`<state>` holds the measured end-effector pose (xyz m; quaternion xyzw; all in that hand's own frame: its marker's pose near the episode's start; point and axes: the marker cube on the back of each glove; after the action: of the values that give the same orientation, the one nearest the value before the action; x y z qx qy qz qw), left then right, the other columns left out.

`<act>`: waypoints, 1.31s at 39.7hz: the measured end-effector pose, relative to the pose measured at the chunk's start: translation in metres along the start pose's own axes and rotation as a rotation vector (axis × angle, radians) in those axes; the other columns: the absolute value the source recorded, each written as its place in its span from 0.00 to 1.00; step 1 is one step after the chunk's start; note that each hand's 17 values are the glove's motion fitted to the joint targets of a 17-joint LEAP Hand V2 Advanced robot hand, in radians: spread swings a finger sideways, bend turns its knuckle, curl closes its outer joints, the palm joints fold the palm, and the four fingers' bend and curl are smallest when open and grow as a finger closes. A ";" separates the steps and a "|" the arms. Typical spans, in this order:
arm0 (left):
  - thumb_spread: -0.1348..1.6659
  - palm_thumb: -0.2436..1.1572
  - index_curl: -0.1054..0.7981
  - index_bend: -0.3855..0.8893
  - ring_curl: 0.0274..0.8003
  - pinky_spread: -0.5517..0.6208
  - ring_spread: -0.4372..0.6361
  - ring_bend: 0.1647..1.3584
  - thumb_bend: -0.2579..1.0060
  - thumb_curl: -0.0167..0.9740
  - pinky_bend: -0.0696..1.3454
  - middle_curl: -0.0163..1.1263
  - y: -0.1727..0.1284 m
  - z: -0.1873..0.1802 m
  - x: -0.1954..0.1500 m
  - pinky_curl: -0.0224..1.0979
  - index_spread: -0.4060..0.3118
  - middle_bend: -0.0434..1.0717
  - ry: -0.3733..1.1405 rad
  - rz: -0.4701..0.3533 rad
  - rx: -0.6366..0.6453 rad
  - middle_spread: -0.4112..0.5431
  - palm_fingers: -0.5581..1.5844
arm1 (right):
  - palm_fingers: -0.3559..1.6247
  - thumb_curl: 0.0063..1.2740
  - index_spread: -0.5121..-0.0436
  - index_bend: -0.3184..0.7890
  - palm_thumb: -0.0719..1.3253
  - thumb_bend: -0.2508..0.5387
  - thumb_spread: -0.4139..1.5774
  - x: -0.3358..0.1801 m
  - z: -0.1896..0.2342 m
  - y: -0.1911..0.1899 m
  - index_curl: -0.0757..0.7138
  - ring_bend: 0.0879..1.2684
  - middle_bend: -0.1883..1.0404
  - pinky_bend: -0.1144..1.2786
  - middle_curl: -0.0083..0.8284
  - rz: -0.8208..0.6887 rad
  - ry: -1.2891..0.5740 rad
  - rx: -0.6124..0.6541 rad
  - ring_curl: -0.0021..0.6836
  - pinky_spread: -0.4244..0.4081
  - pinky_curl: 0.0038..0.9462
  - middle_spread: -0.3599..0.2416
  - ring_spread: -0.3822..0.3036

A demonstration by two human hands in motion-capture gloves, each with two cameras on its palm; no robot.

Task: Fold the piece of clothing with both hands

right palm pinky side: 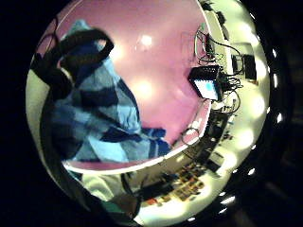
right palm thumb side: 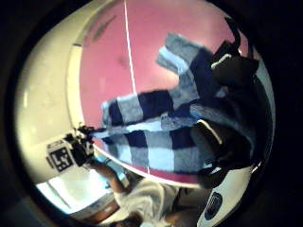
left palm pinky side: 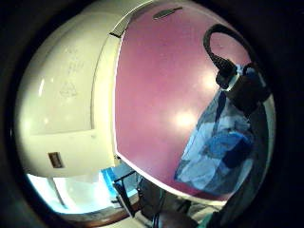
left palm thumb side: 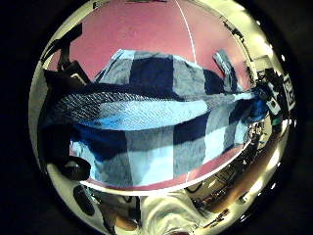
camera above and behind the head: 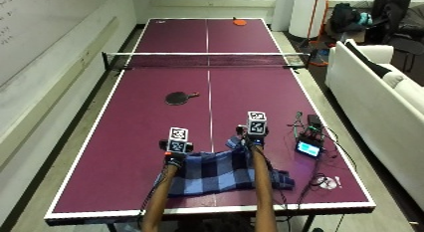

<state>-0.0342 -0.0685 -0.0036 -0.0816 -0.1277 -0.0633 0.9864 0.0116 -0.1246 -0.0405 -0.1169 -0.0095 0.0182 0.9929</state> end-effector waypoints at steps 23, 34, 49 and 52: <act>0.78 0.67 0.63 0.43 0.49 0.70 0.20 0.37 0.19 0.27 0.17 0.37 0.046 0.052 0.003 0.27 0.26 0.17 0.152 0.133 0.088 0.22 0.58 | 0.59 0.21 0.41 0.41 0.65 0.29 0.81 0.130 0.101 0.094 0.53 0.29 0.33 0.34 0.52 0.448 -0.227 0.229 0.59 0.51 0.41 0.30 0.34; 0.85 0.34 0.62 0.42 0.50 0.82 0.28 0.39 0.15 0.14 0.18 0.35 0.046 0.084 0.005 0.25 0.29 0.16 0.071 0.100 0.120 0.29 0.52 | 0.48 0.20 0.53 0.36 0.58 0.29 0.83 0.141 0.150 0.124 0.46 0.31 0.29 0.33 0.47 0.619 -0.153 0.102 0.55 0.71 0.38 0.44 0.47; 0.89 0.26 0.59 0.43 0.47 0.85 0.35 0.40 0.20 0.12 0.18 0.32 0.030 0.078 0.052 0.26 0.33 0.18 0.148 0.173 0.105 0.33 0.52 | 0.78 0.26 0.43 0.30 0.76 0.40 0.80 0.188 0.156 0.039 0.35 0.55 0.44 0.44 0.55 0.606 -0.387 0.409 0.68 0.28 0.42 0.25 0.24; 0.89 0.26 0.58 0.43 0.47 0.86 0.36 0.40 0.20 0.13 0.18 0.32 0.035 0.075 0.054 0.26 0.33 0.18 0.173 0.195 0.084 0.33 0.52 | 0.78 0.27 0.43 0.32 0.77 0.39 0.79 0.159 0.097 0.069 0.34 0.57 0.45 0.47 0.56 0.471 -0.695 0.516 0.71 0.24 0.44 0.23 0.22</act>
<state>0.0044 -0.0263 0.0767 -0.0466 -0.0360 0.0312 0.9978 0.1661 -0.0292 0.0398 0.1471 -0.3086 0.2819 0.8965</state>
